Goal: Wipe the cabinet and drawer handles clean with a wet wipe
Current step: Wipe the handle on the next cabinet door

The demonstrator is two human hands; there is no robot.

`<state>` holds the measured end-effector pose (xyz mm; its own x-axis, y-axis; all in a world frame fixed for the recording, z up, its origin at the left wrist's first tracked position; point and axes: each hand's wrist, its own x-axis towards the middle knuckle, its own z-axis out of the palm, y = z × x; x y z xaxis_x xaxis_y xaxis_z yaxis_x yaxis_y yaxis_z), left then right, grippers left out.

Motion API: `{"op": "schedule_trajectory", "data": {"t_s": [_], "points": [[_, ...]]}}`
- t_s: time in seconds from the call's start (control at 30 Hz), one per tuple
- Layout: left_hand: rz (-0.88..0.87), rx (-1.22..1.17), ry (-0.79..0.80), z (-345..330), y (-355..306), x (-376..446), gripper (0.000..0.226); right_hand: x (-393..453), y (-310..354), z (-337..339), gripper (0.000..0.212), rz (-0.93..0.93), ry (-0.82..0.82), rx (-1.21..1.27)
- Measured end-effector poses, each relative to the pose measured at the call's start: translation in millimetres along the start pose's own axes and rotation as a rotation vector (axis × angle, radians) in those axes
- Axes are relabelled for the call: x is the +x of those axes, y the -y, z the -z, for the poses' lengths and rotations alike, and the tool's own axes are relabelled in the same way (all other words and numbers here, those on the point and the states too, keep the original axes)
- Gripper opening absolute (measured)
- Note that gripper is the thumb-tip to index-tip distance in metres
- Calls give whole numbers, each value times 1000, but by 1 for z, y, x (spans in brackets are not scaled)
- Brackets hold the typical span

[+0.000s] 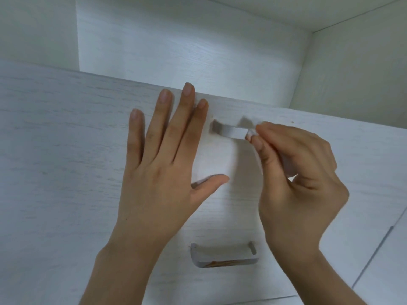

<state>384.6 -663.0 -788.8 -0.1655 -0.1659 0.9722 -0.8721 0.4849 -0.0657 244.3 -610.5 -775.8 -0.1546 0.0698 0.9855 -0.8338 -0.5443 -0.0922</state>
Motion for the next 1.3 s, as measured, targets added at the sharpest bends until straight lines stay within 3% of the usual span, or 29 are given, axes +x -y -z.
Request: {"op": "schedule_trajectory", "data": {"t_s": [0.13, 0.33, 0.47, 0.9, 1.3], "points": [[3, 9, 19, 2, -1, 0, 92, 2, -8, 11, 15, -130, -50, -5], [11, -6, 32, 4, -4, -2, 89, 17, -8, 19, 12, -677, -174, 375], [14, -9, 34, 3, -5, -6, 87, 22, -7, 20, 13, -791, -131, 468], [8, 37, 7, -2, -5, -6, 89, 6, 1, 19, 16, -726, -184, 412], [-3, 32, 17, -1, -4, -6, 87, -2, 1, 12, 18, -455, -166, 214]]}}
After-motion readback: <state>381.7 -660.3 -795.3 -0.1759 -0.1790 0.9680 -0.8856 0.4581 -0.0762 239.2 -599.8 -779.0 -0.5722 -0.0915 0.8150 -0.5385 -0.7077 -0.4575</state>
